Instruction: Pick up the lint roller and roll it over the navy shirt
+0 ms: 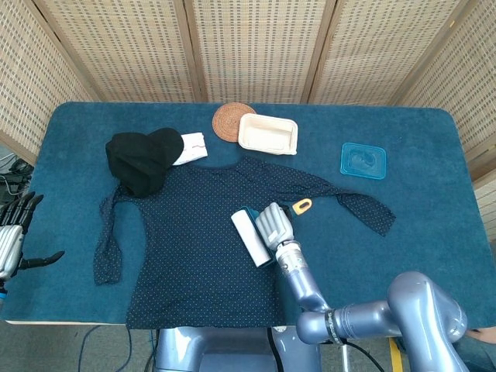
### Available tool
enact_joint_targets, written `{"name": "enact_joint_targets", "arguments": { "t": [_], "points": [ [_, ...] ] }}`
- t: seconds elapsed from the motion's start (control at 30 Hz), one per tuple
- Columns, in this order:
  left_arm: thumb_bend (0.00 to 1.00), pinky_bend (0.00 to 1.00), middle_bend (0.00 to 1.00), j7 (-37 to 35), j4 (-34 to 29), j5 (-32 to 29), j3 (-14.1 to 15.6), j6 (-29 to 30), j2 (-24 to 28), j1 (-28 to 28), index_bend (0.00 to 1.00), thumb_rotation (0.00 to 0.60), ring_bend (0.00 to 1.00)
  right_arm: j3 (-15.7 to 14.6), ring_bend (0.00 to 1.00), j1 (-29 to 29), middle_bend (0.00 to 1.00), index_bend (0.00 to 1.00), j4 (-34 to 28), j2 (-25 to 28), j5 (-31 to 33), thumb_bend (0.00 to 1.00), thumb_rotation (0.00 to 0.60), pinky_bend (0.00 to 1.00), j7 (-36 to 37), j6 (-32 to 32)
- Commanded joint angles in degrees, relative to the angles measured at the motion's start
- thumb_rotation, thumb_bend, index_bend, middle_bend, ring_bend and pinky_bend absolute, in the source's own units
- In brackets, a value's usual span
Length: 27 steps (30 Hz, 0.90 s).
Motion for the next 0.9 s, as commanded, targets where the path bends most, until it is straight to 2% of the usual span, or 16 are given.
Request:
{"name": "enact_joint_targets", "arguments": {
  "t": [0.03, 0.23, 0.47, 0.67, 0.9],
  "points": [
    [0.0, 0.0, 0.0, 0.0, 0.0, 0.1, 0.1, 0.0, 0.0, 0.0, 0.0, 0.6, 0.0, 0.5, 1.0, 1.0, 1.0, 0.73, -1.1, -1.8, -0.8, 0.82, 0.6, 1.0, -1.2, 0.7],
    [0.0, 0.0, 0.0, -0.1, -0.2, 0.2, 0.1, 0.2, 0.1, 0.1, 0.0, 0.6, 0.0, 2.4, 1.0, 3.6, 1.0, 0.73, -2.0, -8.1, -2.3, 0.82, 0.6, 1.0, -3.9, 2.4],
    [0.0, 0.0, 0.0, -0.2, -0.3, 0.1, 0.1, 0.3, 0.2, 0.2, 0.0, 0.6, 0.0, 2.0, 1.0, 3.7, 1.0, 0.73, -0.5, -10.8, -2.1, 0.82, 0.6, 1.0, -5.1, 2.9],
    [0.0, 0.0, 0.0, -0.3, -0.1, -0.1, 0.1, 0.2, 0.2, 0.2, 0.0, 0.6, 0.0, 1.3, 1.0, 2.3, 1.0, 0.73, -0.2, -8.6, -2.4, 0.82, 0.6, 1.0, -4.4, 3.4],
    [0.0, 0.0, 0.0, 0.5, 0.2, -0.8, 0.0, -0.5, -0.2, -0.1, 0.0, 0.6, 0.0, -0.3, 1.0, -1.3, 1.0, 0.73, -0.5, -0.3, -2.2, 0.82, 0.6, 1.0, -1.8, 3.9]
  ]
}}
